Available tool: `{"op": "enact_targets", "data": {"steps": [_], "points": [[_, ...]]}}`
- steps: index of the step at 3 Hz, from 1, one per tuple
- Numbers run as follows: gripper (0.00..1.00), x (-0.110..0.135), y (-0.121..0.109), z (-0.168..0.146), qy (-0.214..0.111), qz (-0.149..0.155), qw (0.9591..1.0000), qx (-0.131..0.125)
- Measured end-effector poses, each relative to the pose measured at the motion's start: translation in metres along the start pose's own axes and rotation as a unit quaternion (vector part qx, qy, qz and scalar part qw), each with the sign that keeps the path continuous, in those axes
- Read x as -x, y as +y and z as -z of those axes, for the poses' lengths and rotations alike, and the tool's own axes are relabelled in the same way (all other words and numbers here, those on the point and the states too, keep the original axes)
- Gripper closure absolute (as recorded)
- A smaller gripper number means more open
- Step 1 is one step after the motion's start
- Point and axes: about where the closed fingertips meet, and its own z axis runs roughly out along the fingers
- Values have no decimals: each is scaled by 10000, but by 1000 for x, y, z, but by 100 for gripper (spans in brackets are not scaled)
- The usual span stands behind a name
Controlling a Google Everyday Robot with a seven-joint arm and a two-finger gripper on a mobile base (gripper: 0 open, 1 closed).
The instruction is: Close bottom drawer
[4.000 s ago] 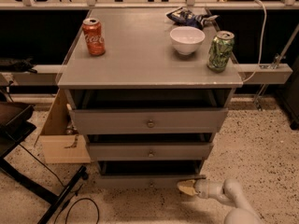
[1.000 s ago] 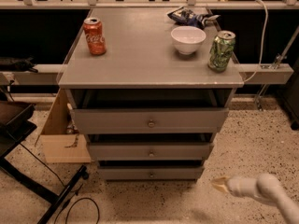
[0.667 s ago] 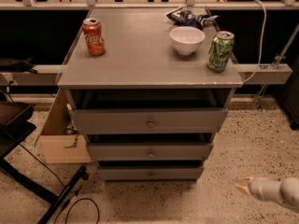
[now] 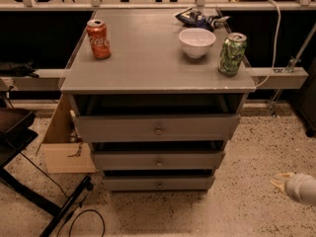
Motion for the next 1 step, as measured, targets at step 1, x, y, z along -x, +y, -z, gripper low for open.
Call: {"op": "enact_targets", "data": {"steps": [1], "points": [[100, 93, 39, 42, -13, 757, 9970, 135]]}}
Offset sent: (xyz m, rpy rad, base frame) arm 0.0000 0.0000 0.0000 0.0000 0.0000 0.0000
